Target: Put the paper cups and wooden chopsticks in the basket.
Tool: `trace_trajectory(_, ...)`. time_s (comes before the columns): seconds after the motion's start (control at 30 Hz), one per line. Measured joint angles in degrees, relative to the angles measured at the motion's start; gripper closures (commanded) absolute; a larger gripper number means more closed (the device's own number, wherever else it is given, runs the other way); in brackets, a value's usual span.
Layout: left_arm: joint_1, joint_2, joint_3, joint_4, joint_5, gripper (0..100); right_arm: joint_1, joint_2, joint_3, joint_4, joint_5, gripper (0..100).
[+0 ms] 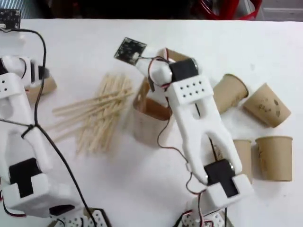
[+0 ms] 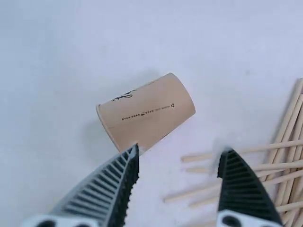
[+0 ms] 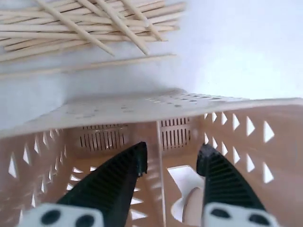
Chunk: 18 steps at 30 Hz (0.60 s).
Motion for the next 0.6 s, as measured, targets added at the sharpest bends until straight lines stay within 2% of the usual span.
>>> trace_trajectory(0.1,0.0,0.0,0.0,0.0,-0.1,73,1.0,3.2,-0.2,-0.4,0.0,83.7)
trace_trajectory(0.2,-0.1,0.0,1.1,0.0,-0.1,73,2.3,5.4,-0.2,-1.9,0.0,97.9)
trace_trajectory(0.23,-0.1,0.1,1.5,0.0,-0.1,73,2.8,5.6,-0.2,-2.7,0.0,99.1)
trace_trajectory(0.27,-0.1,0.1,1.8,0.0,-0.1,73,3.3,5.7,-0.2,-3.5,0.0,96.8)
trace_trajectory(0.43,-0.1,0.1,2.6,0.0,-0.1,73,6.0,6.2,-2.5,-3.9,0.4,98.1)
trace_trajectory(0.6,-0.2,0.1,2.6,0.0,-0.1,73,6.3,6.4,-7.5,5.0,6.4,98.1)
